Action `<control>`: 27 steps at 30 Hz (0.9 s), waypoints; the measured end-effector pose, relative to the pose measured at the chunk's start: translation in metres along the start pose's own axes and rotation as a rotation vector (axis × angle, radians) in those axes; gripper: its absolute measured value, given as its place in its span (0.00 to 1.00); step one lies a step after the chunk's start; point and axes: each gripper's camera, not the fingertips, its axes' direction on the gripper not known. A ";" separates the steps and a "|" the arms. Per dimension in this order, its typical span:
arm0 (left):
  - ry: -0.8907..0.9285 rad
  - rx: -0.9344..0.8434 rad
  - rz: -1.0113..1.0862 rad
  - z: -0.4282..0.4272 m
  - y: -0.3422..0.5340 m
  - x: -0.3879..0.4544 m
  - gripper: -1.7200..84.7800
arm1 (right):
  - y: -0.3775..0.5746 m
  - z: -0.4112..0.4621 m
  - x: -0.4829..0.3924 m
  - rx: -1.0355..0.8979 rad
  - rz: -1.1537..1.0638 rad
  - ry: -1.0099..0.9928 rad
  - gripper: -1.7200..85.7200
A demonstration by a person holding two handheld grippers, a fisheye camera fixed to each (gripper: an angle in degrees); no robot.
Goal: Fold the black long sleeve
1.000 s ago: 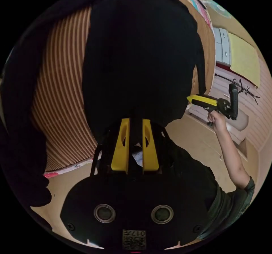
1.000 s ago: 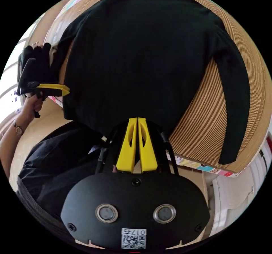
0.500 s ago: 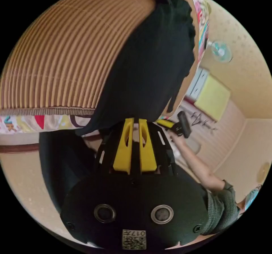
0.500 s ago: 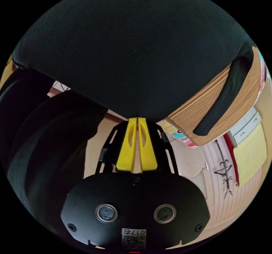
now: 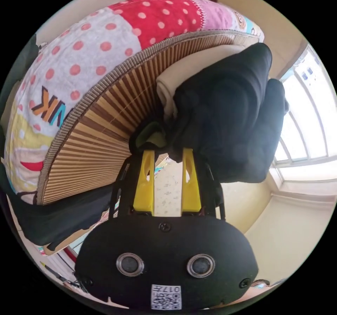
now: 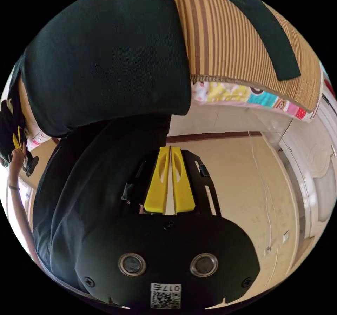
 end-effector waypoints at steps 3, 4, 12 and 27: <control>-0.055 -0.008 -0.004 0.009 -0.017 -0.001 0.12 | 0.047 0.010 0.023 0.034 0.043 -0.029 0.03; -0.096 -0.038 0.017 0.014 -0.021 0.001 0.10 | 0.056 0.013 0.029 0.040 0.054 -0.037 0.03; -0.541 -0.506 0.351 0.080 0.089 0.045 0.06 | 0.143 0.095 0.110 -0.121 0.199 -0.166 0.02; -0.597 -0.998 1.761 0.216 0.539 -0.042 0.10 | 0.170 0.040 0.262 0.031 0.206 -0.424 0.03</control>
